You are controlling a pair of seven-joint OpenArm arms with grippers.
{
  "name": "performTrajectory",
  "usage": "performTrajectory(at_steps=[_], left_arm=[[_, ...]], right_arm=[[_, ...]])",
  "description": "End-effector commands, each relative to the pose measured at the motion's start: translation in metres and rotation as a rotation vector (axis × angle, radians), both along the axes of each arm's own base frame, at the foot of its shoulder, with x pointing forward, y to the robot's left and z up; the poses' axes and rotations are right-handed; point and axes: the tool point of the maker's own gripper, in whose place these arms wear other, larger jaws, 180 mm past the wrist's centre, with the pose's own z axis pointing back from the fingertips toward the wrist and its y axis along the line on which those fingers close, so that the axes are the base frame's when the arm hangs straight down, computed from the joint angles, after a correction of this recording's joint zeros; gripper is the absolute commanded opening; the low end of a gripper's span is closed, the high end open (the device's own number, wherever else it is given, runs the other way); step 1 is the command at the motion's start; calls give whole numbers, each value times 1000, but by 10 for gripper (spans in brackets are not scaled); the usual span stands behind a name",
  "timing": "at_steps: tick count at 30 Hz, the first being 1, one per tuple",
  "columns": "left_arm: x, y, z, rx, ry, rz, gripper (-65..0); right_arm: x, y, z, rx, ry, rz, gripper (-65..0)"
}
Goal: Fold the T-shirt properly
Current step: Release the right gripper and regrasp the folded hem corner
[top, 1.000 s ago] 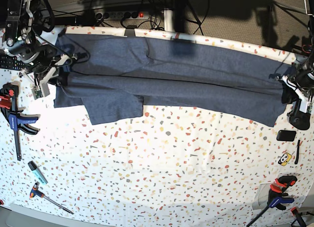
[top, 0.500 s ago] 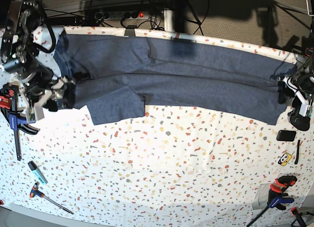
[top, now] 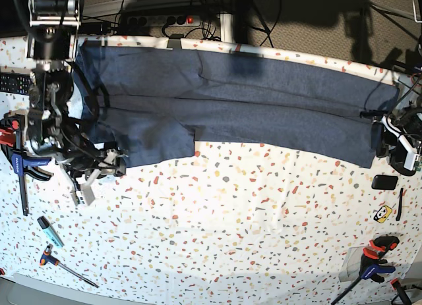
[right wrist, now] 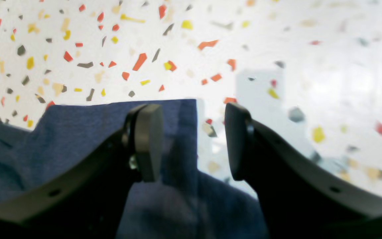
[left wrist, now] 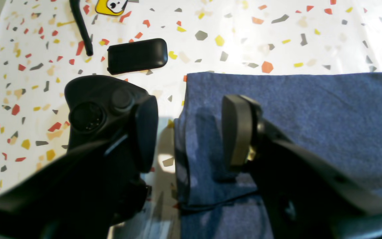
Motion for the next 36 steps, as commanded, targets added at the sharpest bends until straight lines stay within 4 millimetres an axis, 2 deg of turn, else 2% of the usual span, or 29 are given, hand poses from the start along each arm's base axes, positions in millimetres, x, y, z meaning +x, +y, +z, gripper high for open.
performTrajectory(at_steps=[1,7,15,17,22,25,30,33,36], left_arm=[[10,7,20,15,-58,2,-349],[10,7,20,14,-58,2,-349],[10,6,20,14,-59,2,-349],[10,7,20,14,-58,2,-349],[10,7,20,14,-58,2,-349],[10,7,20,14,-58,2,-349],[10,7,20,15,-59,2,-349],[10,7,20,15,-59,2,-349],[10,7,20,15,-58,1,-350]], right_arm=[[16,-1,17,-3,-47,6,-348],[17,10,-13,-32,72,55,-349],[4,0,-34,-92,165,49,-360],[2,1,-35,-92,177,51,-427],[0,12,-39,-76,191,62,-646],[1,15,-39,-81,188,65,-650],[13,15,-26,-83,147,67,-650],[21,22,-5,-98,83,89,-650],[21,35,18,-125,2,157,-650]])
